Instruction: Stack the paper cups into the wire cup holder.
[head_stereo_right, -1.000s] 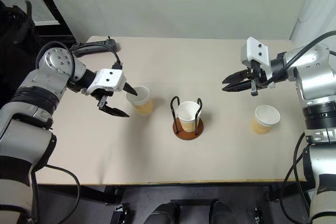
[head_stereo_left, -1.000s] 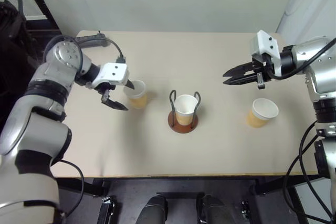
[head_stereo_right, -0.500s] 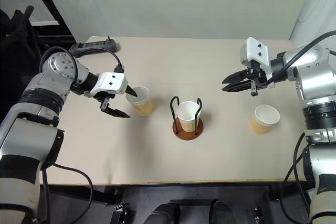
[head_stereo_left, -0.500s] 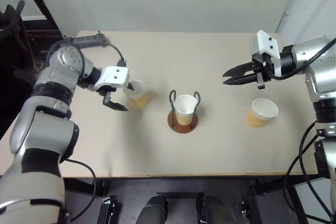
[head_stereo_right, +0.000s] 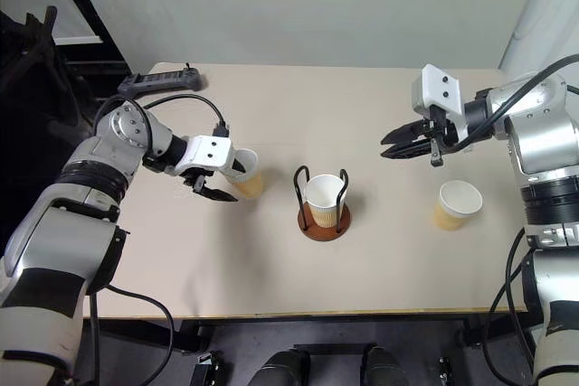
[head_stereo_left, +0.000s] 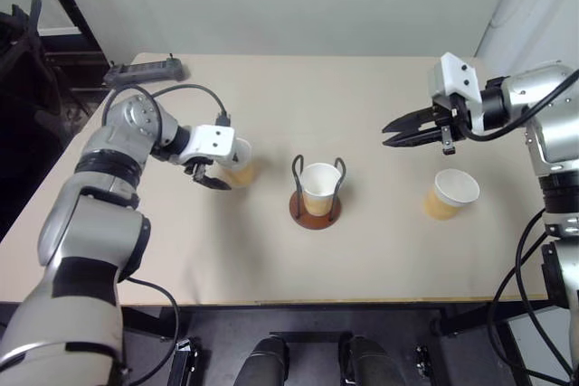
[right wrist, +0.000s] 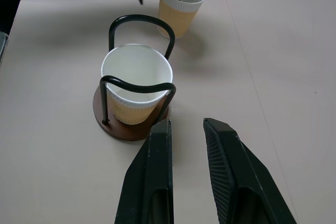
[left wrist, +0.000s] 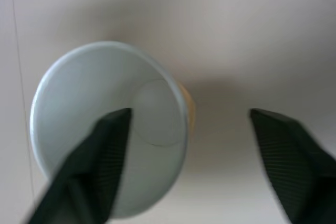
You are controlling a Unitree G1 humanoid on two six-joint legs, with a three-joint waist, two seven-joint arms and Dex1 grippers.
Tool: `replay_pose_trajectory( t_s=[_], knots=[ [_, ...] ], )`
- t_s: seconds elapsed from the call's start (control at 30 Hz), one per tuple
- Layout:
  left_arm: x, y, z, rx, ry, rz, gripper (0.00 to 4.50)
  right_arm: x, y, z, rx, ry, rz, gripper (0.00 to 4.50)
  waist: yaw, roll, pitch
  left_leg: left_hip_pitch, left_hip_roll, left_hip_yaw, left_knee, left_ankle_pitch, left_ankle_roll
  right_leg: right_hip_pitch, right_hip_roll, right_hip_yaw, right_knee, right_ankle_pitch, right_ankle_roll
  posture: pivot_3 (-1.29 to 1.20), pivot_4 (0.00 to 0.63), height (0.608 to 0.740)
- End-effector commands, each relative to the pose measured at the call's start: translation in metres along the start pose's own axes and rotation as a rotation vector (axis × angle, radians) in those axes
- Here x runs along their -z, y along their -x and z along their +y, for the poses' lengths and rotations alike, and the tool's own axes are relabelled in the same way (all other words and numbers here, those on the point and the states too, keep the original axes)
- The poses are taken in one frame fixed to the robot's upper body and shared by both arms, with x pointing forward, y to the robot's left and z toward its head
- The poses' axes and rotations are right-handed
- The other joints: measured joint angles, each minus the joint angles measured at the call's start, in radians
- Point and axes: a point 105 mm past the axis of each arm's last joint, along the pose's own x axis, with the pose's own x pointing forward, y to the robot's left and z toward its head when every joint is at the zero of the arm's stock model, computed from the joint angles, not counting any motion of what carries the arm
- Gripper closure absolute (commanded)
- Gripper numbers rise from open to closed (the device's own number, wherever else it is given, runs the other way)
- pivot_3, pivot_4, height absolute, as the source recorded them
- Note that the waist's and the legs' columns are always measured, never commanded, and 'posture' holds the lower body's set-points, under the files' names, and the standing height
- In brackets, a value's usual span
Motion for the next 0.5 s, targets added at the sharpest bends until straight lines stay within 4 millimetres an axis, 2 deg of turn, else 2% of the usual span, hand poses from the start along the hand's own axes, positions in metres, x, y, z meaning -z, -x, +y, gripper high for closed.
replay_pose_trajectory(
  t_s=[0.03,0.17,0.23,0.5],
  knots=[
    [-0.005,0.004,0.006,-0.039,-0.017,-0.022,2.42,-0.009,0.008,-0.002,0.031,0.045,0.001,3.58,0.001,0.000,0.000,0.000,0.000,0.000,0.001,0.000,0.000,0.000,0.000,0.000,0.000,0.000,0.000,0.00,0.150,0.740],
    [-0.009,0.009,0.010,-0.042,-0.021,-0.034,3.95,-0.007,0.009,-0.001,0.033,0.045,0.012,3.58,0.000,0.000,0.000,0.000,0.000,0.000,0.003,-0.001,0.001,0.000,0.000,0.000,0.001,0.000,0.000,0.00,0.150,0.740],
    [-0.013,0.014,0.013,-0.041,-0.024,-0.041,4.44,-0.005,0.010,0.000,0.027,0.040,0.020,3.58,0.001,0.000,0.000,-0.001,0.000,0.000,0.005,-0.001,0.002,0.001,0.000,0.000,0.001,0.000,0.000,0.00,0.150,0.740],
    [-0.032,0.042,0.028,-0.044,-0.022,-0.069,4.44,0.001,0.013,0.007,-0.017,0.019,0.059,3.58,0.002,0.000,0.000,-0.003,-0.001,0.000,0.007,-0.002,0.003,0.001,0.000,0.000,0.000,0.001,0.000,0.00,0.150,0.740]
  ],
)
